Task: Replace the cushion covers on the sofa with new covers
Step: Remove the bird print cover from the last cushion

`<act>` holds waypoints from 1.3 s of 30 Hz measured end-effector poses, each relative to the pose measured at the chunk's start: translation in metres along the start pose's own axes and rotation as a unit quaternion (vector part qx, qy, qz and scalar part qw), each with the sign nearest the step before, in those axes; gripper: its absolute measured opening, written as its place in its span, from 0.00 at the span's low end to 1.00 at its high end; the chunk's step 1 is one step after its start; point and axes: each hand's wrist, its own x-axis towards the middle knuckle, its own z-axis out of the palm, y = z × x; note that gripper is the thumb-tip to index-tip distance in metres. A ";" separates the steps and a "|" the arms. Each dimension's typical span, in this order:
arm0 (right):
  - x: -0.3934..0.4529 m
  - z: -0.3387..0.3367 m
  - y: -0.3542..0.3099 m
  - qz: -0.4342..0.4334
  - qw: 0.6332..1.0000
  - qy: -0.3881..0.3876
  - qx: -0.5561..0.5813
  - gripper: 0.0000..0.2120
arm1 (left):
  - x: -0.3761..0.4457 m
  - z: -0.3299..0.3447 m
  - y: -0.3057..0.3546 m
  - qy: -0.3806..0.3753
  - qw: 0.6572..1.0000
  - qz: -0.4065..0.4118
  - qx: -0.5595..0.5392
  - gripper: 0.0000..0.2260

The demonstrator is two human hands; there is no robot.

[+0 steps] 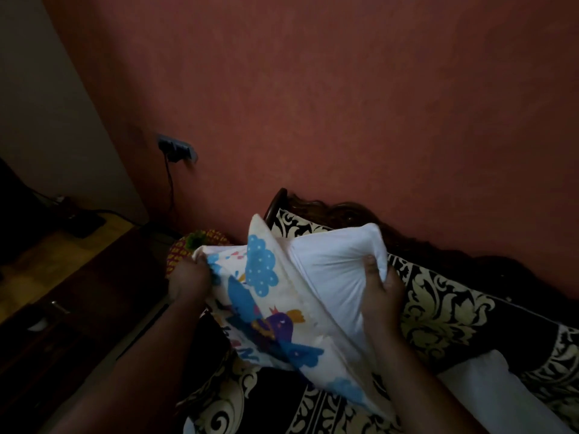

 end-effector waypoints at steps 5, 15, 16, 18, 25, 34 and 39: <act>0.012 -0.014 -0.014 -0.017 1.000 -0.002 0.016 0.10 | 0.011 0.001 -0.026 -0.030 0.997 0.005 0.064 0.25; 0.002 -0.010 -0.012 -0.045 0.998 -0.045 -0.003 0.11 | -0.060 0.022 0.041 -0.130 0.952 0.273 -0.044 0.17; 0.002 -0.011 -0.013 -0.045 0.998 -0.050 -0.004 0.09 | -0.061 0.019 0.039 -0.119 0.952 0.280 -0.038 0.17; 0.003 -0.015 -0.015 -0.049 0.997 -0.053 -0.007 0.07 | -0.059 0.017 0.033 -0.106 0.948 0.301 -0.013 0.17; 0.003 -0.019 -0.018 -0.082 0.995 -0.050 -0.021 0.05 | -0.038 0.016 0.020 -0.084 0.957 0.277 0.032 0.11; 0.011 -0.017 -0.016 -0.106 0.991 -0.050 -0.058 0.09 | -0.023 0.020 0.011 -0.100 0.953 0.249 0.139 0.14; 0.024 -0.004 -0.010 -0.176 0.956 -0.143 -0.185 0.28 | -0.068 -0.006 0.093 -0.299 0.855 0.350 -0.238 0.20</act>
